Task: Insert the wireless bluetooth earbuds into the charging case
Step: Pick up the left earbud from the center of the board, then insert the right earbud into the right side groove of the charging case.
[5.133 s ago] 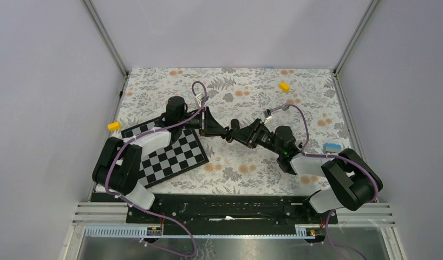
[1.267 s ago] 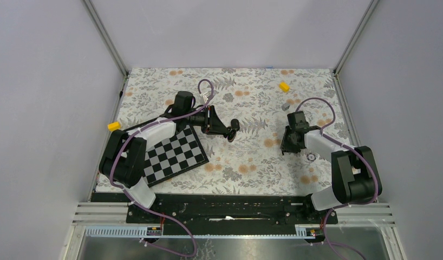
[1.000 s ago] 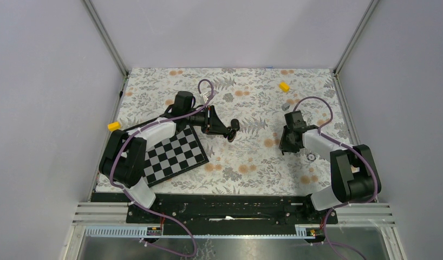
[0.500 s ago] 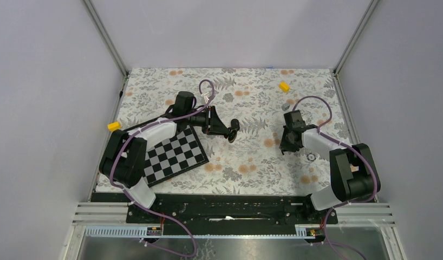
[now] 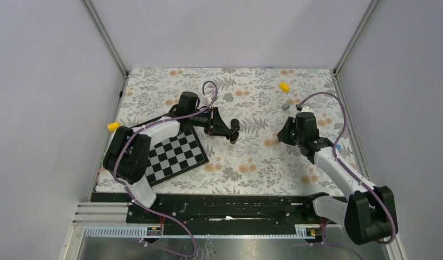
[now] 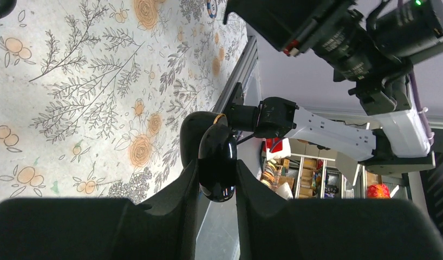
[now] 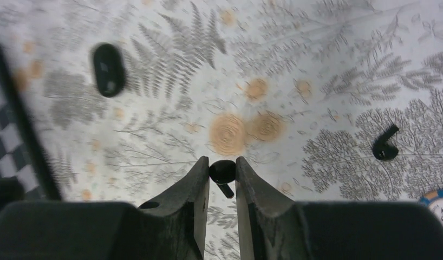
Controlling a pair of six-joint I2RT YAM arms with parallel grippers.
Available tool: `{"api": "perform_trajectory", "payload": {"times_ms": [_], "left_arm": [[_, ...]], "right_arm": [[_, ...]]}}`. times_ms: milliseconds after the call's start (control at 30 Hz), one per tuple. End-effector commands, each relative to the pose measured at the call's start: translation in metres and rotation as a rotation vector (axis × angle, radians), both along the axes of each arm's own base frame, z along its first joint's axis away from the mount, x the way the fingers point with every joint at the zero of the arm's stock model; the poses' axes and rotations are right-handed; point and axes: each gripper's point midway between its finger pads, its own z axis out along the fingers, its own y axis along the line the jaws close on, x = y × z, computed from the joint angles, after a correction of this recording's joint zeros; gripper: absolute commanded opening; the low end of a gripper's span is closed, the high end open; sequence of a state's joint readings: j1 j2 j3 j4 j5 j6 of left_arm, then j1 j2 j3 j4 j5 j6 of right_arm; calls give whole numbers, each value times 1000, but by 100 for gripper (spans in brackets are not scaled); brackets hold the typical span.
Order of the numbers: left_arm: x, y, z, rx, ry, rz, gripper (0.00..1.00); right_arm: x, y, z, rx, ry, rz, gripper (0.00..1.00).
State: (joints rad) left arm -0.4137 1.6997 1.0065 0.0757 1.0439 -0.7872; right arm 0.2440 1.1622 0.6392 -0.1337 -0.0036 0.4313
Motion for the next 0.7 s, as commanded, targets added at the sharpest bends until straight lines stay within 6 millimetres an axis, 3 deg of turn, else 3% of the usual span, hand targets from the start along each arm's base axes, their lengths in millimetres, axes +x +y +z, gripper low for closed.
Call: {"api": "perform_trajectory", "payload": {"times_ms": [0,167,300,500,667], "left_arm": [[9,-12,23,-57,-44,-33,0],[14,-20,42,-145,26,-12,0],[20,-23,51,-169,42,25,0],[26,-25,57,-136,66,104,0],[30,-26,61,-143,97,172,0]], "right_arm": [[17,24,59,109,-245,93,28],[17,46,121,248,-437,183,29],[15,61,158,371,-540,214,29],[8,92,186,487,-609,291,29],[0,124,195,516,-640,360,28]]}}
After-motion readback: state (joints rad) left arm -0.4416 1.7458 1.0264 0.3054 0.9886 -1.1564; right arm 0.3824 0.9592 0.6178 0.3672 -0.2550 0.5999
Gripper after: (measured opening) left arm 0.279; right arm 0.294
